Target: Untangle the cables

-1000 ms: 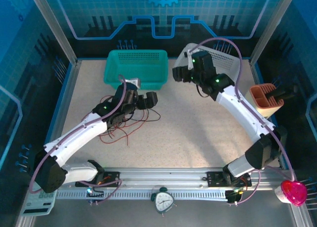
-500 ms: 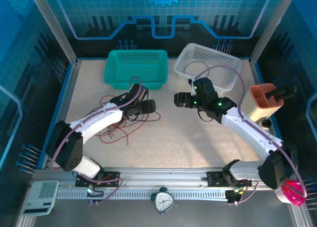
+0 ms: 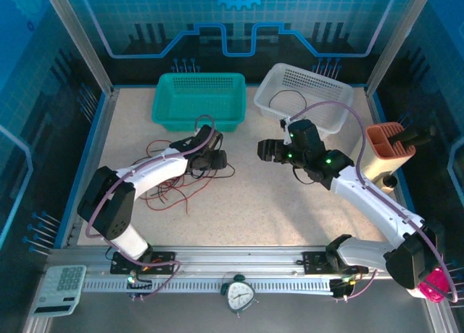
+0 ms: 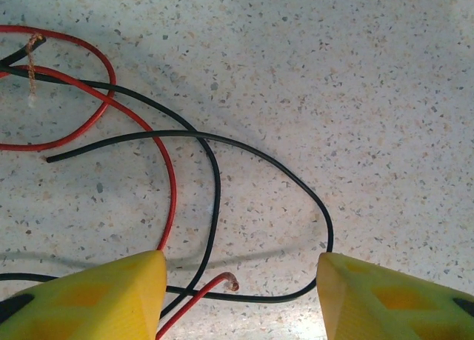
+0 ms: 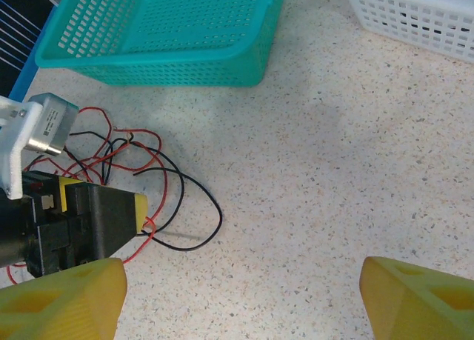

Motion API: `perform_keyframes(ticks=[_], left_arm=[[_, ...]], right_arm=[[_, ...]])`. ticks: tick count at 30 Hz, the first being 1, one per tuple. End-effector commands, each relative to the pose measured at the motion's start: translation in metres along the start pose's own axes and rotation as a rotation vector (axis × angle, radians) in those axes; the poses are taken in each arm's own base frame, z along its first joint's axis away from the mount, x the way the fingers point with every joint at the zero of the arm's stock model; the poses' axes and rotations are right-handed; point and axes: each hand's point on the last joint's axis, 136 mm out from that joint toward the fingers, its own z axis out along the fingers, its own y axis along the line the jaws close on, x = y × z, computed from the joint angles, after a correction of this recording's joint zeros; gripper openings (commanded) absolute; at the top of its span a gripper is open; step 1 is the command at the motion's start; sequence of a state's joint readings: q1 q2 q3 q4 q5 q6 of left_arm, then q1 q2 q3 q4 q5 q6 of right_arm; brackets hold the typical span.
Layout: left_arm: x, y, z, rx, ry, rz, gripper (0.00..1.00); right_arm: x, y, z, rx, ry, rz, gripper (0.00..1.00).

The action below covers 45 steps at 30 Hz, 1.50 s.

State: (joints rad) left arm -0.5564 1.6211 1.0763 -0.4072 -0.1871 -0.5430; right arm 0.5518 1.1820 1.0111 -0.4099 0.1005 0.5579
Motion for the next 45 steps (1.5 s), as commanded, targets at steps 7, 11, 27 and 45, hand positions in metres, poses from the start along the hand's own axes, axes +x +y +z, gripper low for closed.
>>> perform_keyframes(ticks=[7, 11, 27, 45], left_arm=[[-0.013, -0.005, 0.004, -0.015, -0.012, 0.021, 0.51], [-0.008, -0.003, 0.010, -0.027, 0.003, 0.017, 0.51], [0.003, 0.000, 0.028, -0.048, 0.029, 0.023, 0.30], [-0.024, -0.015, -0.017, 0.018, -0.063, 0.043, 0.00]], right_arm=[[-0.005, 0.006, -0.010, -0.010, -0.027, -0.017, 0.84], [-0.005, 0.006, -0.010, -0.013, -0.028, -0.017, 0.84], [-0.005, 0.005, -0.024, -0.015, -0.048, -0.017, 0.84], [-0.007, 0.018, -0.025, -0.083, -0.060, -0.035, 0.84]])
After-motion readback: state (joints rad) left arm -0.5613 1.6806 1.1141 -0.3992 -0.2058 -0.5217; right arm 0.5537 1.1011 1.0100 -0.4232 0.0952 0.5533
